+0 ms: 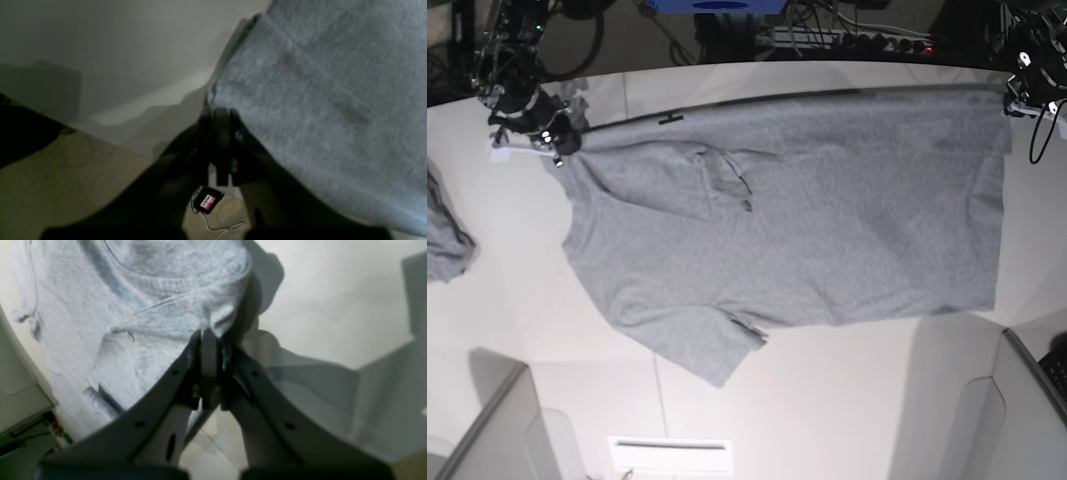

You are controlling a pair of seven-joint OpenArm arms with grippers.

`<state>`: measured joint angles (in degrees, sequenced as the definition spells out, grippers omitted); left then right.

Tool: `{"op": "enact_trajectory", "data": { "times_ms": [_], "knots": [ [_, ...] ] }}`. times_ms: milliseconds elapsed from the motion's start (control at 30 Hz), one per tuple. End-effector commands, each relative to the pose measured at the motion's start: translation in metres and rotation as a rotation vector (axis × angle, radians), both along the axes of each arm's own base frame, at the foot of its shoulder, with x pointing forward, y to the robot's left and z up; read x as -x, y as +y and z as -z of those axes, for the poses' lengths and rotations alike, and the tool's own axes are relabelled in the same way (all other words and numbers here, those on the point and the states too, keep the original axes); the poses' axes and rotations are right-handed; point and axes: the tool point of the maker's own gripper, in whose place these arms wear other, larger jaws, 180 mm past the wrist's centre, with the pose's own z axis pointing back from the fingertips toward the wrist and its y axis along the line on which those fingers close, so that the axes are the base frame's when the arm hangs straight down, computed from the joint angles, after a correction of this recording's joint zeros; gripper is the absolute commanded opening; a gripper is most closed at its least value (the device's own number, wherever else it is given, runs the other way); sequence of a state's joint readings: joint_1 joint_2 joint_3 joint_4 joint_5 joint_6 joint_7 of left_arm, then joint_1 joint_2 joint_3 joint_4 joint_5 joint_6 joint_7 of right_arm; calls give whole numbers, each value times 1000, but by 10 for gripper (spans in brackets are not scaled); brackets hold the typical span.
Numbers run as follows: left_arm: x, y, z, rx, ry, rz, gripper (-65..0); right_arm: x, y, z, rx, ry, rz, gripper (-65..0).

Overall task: Fold the T-shirt properly
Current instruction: 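Pull the shirt taut and lay it flat with both grippers, then move the right gripper to the shirt's hem corner by the sleeve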

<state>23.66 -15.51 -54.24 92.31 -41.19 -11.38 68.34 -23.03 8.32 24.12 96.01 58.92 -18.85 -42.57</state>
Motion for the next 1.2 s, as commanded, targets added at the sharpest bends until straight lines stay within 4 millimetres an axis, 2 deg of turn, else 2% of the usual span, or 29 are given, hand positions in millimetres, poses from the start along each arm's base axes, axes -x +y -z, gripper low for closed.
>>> {"op": "enact_trajectory", "data": {
  "times_ms": [0,100,267,367,633,1167],
  "knots": [
    [-3,10,-11,-44,-18,7,-650,-4,-8,-12,40,-33,-4,-650],
    [-3,11,-11,-44,-18,6,-650,1,-6,-18,50,-40,-16,-650],
    [-4,11,-11,-44,-21,5,-650,21,-6,-10,50,3,-16,-650],
    [-5,11,-11,-44,-23,5,-650,30,2,-7,29,17,-1,-650],
    [-5,12,-12,-47,-23,7,-650,31,7,-16,37,-2,-14,-650],
    [-7,13,-14,-51,-24,9,-650,47,9,-9,31,37,-19,-650]
  ]
}}
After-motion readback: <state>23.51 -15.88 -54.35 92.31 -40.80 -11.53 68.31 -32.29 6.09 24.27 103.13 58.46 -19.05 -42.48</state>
